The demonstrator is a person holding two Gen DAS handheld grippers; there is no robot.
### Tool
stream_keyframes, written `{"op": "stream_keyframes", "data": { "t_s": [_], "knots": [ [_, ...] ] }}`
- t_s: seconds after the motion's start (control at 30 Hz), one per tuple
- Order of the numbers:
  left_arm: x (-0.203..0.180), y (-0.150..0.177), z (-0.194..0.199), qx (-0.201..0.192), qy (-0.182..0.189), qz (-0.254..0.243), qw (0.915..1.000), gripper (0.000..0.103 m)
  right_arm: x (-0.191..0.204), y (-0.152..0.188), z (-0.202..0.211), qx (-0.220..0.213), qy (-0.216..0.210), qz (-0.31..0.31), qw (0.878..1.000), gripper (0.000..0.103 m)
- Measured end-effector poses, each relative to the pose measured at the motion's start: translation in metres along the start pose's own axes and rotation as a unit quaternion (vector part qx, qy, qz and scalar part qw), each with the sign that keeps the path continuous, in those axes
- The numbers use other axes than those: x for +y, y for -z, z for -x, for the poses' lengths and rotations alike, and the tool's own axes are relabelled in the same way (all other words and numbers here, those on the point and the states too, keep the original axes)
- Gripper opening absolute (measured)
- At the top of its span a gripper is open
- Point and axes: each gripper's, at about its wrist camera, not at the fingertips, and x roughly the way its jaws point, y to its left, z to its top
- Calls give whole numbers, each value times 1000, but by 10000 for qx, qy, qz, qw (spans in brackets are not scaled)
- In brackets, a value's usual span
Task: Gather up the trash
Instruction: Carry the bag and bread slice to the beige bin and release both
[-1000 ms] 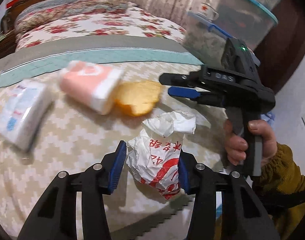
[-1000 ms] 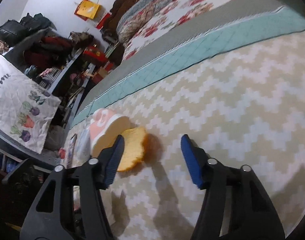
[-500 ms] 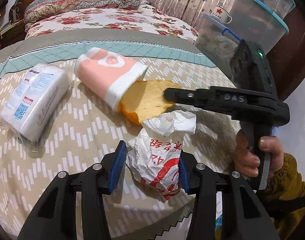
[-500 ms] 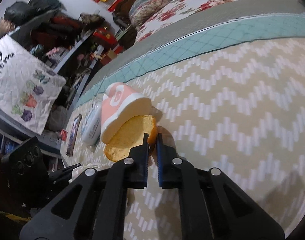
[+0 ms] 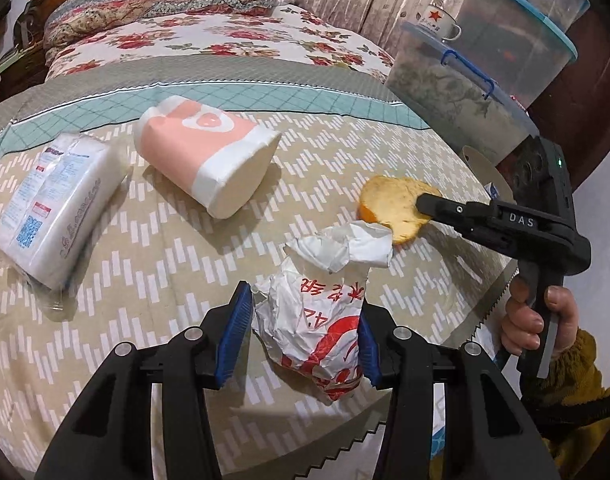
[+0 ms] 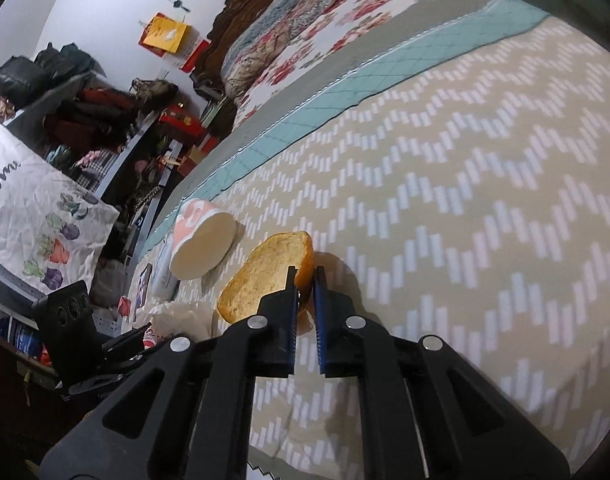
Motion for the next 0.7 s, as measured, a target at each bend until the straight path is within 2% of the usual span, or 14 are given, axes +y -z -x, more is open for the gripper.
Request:
{"op": "stream_keyframes", "data": {
  "t_s": [0.13, 0.17, 0.3, 0.37, 0.43, 0.53, 0.6, 0.63, 0.67, 0.7],
  "knots": [
    [8, -1, 2, -2, 62, 145, 9999, 46, -8, 2, 1, -59, -34, -260, 9996, 13],
    [9, -2, 3, 4, 85, 165, 9998, 46, -10, 2, 0, -53, -35, -324, 9995, 15],
    [2, -5, 2, 3, 179, 81, 9998, 46, -11, 4, 5, -155, -97, -323, 9993, 36],
    [-5, -9, -1, 18, 211, -17, 9998, 46, -7, 4, 9, -242, -68, -184, 9995, 55],
    [-15, -15, -6, 33, 241, -150, 9996, 46, -2, 4, 10, -276, 12, -81, 9996, 60],
    [-26, -26, -21, 88, 210, -288, 9993, 46, 1, -1, 6, -202, 38, -37, 9998, 59],
    [-29, -33, -32, 181, 233, -265, 9992, 45, 4, -4, -2, -75, 15, 36, 10000, 43],
    [-30, -38, -41, 253, 263, -231, 9991, 46, 4, -5, -9, 75, 27, 52, 10000, 29],
    [-32, -40, -45, 240, 244, -245, 9991, 46, 5, -5, -13, 142, 29, 49, 9999, 22],
    [-36, -45, -49, 235, 206, -313, 9990, 46, 6, -5, -13, 160, 47, 68, 9998, 21]
  ]
}}
